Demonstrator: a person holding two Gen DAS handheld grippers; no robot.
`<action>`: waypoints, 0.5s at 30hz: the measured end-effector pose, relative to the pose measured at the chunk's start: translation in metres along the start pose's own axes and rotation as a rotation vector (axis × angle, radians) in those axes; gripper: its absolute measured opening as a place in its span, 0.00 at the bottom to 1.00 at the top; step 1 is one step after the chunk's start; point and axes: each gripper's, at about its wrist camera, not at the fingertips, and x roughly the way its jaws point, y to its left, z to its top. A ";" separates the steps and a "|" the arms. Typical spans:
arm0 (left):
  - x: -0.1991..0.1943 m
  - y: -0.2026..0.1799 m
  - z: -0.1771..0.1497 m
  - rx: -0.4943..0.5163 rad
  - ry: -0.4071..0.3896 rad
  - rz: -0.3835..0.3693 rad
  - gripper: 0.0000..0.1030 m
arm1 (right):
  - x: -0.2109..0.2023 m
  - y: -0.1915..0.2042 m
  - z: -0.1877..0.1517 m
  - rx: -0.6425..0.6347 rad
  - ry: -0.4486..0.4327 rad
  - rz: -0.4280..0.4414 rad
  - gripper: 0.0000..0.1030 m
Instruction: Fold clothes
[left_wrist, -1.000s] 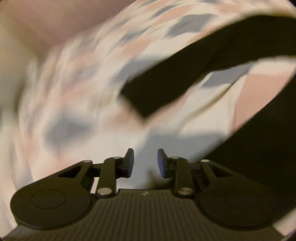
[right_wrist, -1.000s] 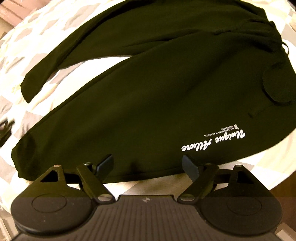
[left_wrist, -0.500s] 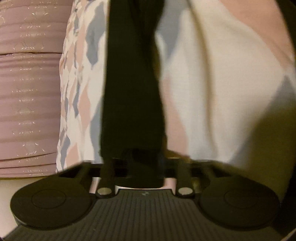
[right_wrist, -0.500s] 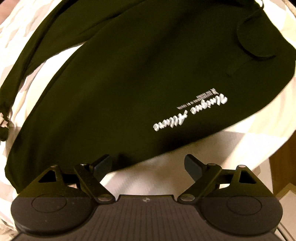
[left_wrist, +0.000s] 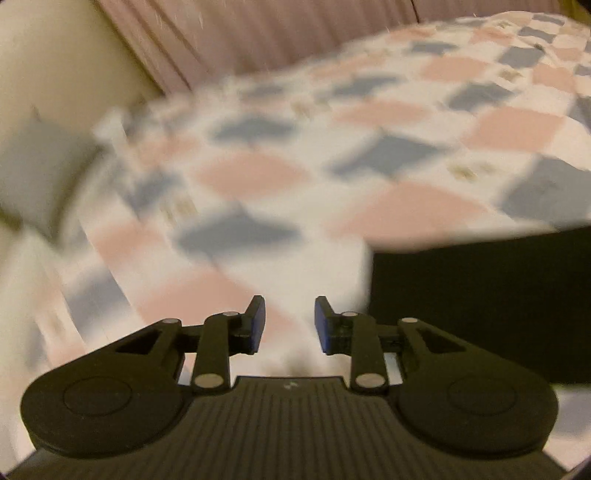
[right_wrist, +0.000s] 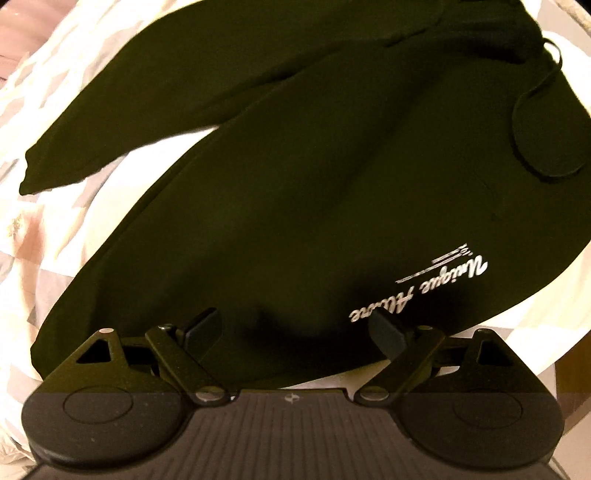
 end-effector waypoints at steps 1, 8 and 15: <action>-0.013 -0.005 -0.023 -0.026 0.042 -0.033 0.29 | -0.001 -0.002 -0.001 -0.002 -0.009 -0.003 0.87; -0.124 -0.058 -0.170 -0.193 0.297 -0.284 0.41 | -0.026 -0.016 -0.013 -0.072 -0.147 -0.025 0.87; -0.230 -0.131 -0.207 -0.151 0.307 -0.381 0.48 | -0.077 -0.029 -0.024 -0.137 -0.304 -0.035 0.87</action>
